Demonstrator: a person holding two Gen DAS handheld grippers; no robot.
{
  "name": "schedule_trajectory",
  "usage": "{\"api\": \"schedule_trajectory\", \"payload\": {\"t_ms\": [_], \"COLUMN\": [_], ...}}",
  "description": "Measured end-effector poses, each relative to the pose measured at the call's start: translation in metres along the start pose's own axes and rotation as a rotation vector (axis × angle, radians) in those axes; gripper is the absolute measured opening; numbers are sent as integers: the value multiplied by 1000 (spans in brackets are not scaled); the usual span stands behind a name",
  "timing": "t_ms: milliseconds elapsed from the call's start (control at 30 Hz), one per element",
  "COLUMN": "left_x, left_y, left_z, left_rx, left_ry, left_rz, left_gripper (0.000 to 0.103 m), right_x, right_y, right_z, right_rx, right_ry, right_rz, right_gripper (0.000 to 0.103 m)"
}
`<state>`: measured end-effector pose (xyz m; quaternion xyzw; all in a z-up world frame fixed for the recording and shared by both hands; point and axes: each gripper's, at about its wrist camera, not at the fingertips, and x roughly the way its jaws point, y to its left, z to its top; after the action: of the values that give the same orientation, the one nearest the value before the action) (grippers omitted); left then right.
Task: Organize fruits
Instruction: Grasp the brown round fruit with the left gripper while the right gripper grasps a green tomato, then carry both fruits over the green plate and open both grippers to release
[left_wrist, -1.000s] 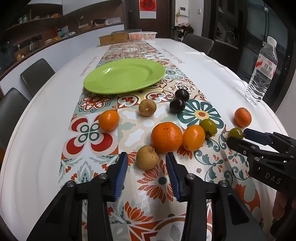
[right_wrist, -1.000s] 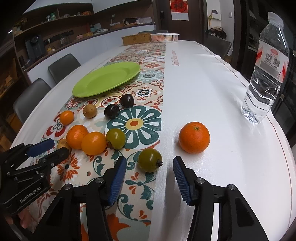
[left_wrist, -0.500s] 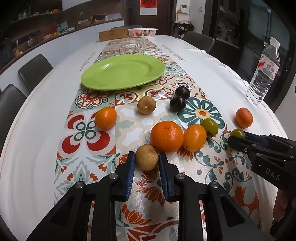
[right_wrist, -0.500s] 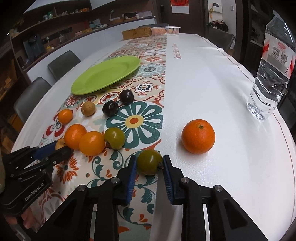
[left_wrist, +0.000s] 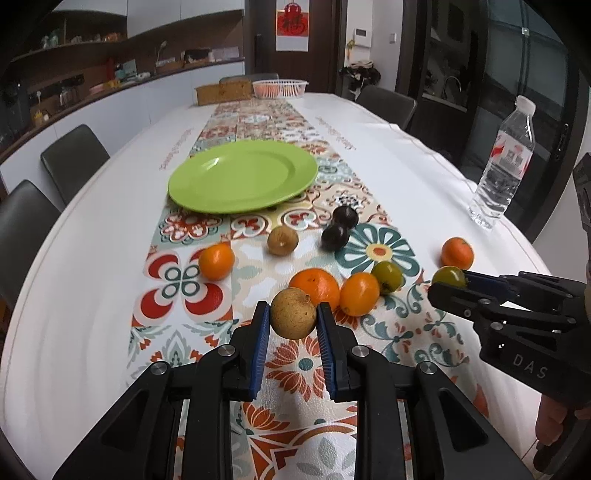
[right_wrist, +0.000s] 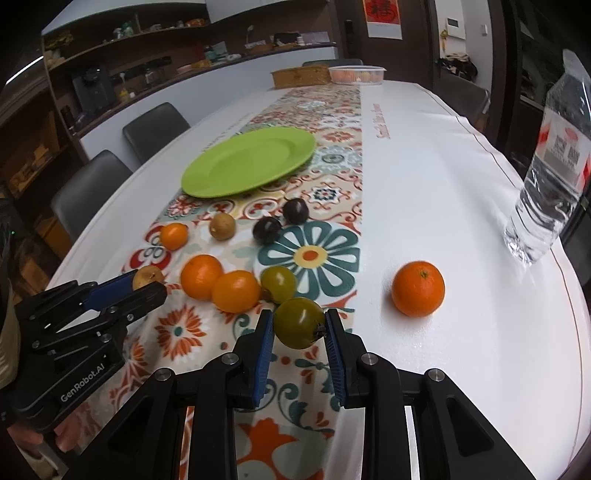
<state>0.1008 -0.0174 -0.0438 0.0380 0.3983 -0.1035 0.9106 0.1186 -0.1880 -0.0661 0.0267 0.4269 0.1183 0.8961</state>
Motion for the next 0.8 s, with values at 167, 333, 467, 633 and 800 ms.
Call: {"api": "schedule_trajectory", "payload": {"t_ms": [167, 333, 467, 633, 800], "left_x": [-10, -12, -8, -4, 3], "left_y": [0, 5, 11, 20, 32], "left_z": [9, 21, 32, 46, 65], "left_rx": [12, 25, 14, 5, -7], "left_ry": [-33, -60, -67, -77, -79], "left_rz": [-2, 17, 21, 22, 18], "left_gripper": [26, 26, 25, 26, 25], "right_x": [-9, -10, -9, -3, 6], "right_y": [9, 15, 20, 25, 32], "right_z": [6, 19, 34, 54, 77], "right_rx": [-30, -64, -88, -101, -119], "right_ry": [-32, -58, -81, -98, -107], "right_rz": [16, 32, 43, 66, 85], "right_gripper": [29, 29, 29, 29, 29]}}
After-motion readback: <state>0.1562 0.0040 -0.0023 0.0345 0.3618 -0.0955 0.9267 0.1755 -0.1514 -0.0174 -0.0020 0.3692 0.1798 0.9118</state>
